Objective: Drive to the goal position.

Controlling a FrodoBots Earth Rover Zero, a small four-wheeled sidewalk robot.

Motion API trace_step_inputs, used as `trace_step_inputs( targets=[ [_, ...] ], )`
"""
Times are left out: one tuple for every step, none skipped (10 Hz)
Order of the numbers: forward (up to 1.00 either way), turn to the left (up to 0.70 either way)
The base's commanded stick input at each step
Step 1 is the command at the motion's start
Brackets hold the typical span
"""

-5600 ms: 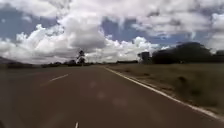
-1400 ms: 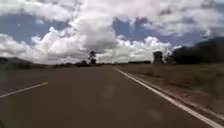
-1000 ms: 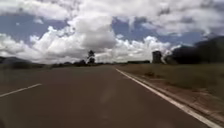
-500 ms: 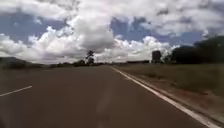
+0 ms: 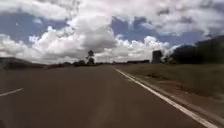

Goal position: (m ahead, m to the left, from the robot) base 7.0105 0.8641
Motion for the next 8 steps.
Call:
trace_step_inputs(
  targets=[
    [1.0,-0.02],
    [1.0,-0.16],
    [1.0,-0.06],
    [1.0,0.0],
    [1.0,0.0],
    [1.0,0.0],
    [1.0,0.0],
    [1.0,0.0]
  ],
)
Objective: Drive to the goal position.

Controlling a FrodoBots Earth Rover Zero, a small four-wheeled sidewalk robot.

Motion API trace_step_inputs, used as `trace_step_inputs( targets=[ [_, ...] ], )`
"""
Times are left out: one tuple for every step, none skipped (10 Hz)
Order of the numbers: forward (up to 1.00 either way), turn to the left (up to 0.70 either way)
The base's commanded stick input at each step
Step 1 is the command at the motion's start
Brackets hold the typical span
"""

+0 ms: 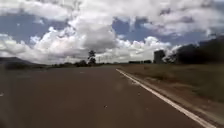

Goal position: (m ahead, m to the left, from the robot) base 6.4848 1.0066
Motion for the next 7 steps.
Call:
trace_step_inputs(
  targets=[
    [1.0,0.0],
    [1.0,0.0],
    [1.0,0.0],
    [1.0,0.17],
    [1.0,0.3],
    [1.0,0.25],
    [1.0,0.1]
  ],
)
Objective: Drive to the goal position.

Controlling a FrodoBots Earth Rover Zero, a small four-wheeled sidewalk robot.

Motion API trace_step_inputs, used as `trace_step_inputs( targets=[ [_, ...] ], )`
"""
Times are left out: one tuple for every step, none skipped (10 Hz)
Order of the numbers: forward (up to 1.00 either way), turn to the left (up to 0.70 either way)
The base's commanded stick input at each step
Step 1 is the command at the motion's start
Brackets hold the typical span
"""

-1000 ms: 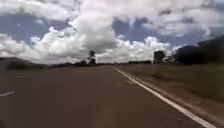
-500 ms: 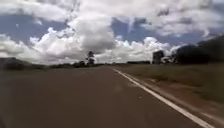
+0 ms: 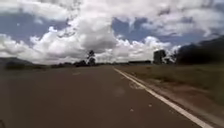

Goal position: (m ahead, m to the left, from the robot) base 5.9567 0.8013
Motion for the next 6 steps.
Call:
trace_step_inputs(
  targets=[
    [1.0,0.0],
    [1.0,0.0],
    [1.0,0.0],
    [1.0,0.0],
    [1.0,0.0],
    [1.0,0.0]
  ],
)
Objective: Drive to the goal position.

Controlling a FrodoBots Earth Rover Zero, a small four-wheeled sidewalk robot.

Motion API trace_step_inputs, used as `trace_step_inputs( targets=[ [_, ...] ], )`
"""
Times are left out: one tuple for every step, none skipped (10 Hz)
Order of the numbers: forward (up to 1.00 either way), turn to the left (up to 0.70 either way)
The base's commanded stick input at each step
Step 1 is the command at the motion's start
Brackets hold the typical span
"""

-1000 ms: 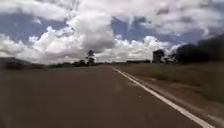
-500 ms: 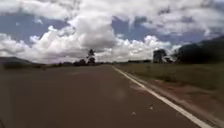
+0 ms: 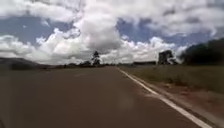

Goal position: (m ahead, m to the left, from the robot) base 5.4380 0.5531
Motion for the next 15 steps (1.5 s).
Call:
trace_step_inputs(
  targets=[
    [1.0,0.0],
    [1.0,0.0],
    [1.0,0.0],
    [1.0,0.0],
    [1.0,0.0],
    [1.0,0.0],
    [1.0,0.0],
    [1.0,0.0],
    [1.0,0.0],
    [1.0,0.0],
    [1.0,0.0],
    [1.0,0.0],
    [1.0,0.0],
    [1.0,0.0],
    [1.0,-0.05]
  ],
)
